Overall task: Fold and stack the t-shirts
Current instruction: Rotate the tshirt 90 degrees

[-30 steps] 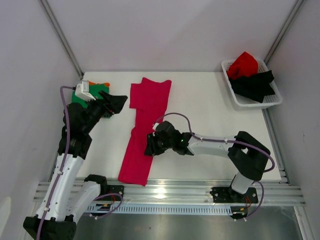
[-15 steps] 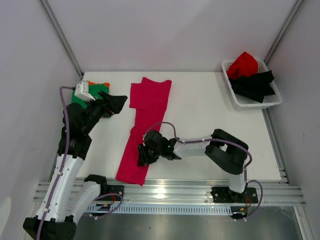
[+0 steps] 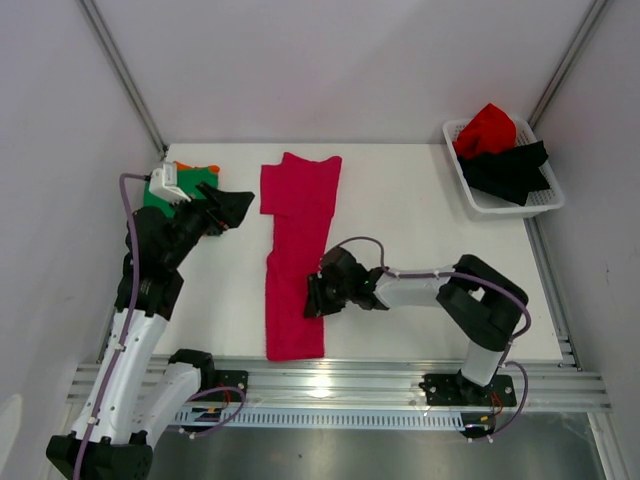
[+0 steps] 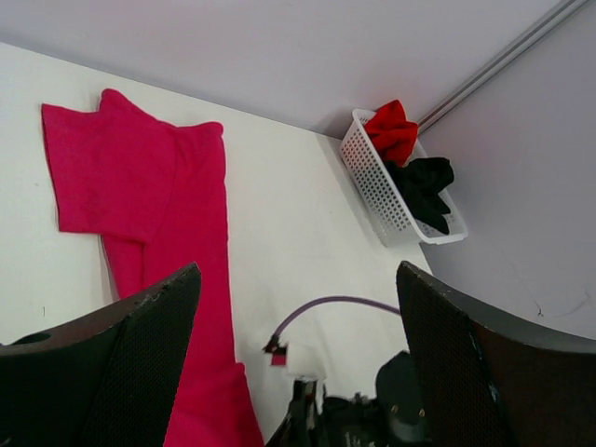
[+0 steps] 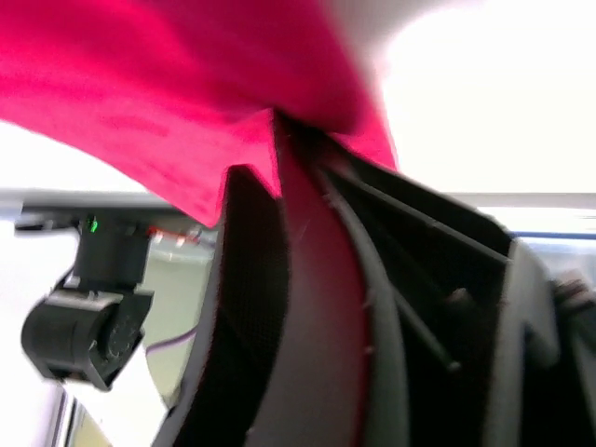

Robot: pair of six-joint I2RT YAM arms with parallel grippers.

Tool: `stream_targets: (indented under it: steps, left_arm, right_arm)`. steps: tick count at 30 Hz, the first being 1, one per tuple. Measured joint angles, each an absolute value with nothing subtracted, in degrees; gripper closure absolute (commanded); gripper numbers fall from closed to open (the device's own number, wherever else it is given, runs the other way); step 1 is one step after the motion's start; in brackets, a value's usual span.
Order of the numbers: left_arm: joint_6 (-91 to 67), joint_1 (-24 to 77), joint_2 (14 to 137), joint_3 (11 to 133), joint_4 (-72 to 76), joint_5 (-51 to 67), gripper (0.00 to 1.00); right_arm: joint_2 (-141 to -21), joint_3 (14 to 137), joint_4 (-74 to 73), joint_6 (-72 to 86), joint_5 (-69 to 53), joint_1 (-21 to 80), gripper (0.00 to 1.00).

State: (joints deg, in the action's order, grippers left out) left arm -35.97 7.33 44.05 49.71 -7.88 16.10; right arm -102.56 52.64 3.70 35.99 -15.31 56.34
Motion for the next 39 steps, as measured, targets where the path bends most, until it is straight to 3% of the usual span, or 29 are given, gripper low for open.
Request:
stream_targets:
  steps: [7,26,39]
  left_arm:
    - [-36.0,7.3,44.8,49.5,-7.9,16.1,0.12]
    - [-36.0,7.3,45.7,49.5,-7.9,16.0,0.12]
    - [-36.6,7.3,47.4,48.4,-7.2,16.7,0.12]
  right_arm:
    - [-95.8,46.4,1.0,35.5,-12.4,50.5,0.65]
    - [-84.9,36.2,-1.1,36.5,-9.5,49.2,0.64]
    - [-87.4,37.3,1.3,38.0,-10.0,51.6,0.65]
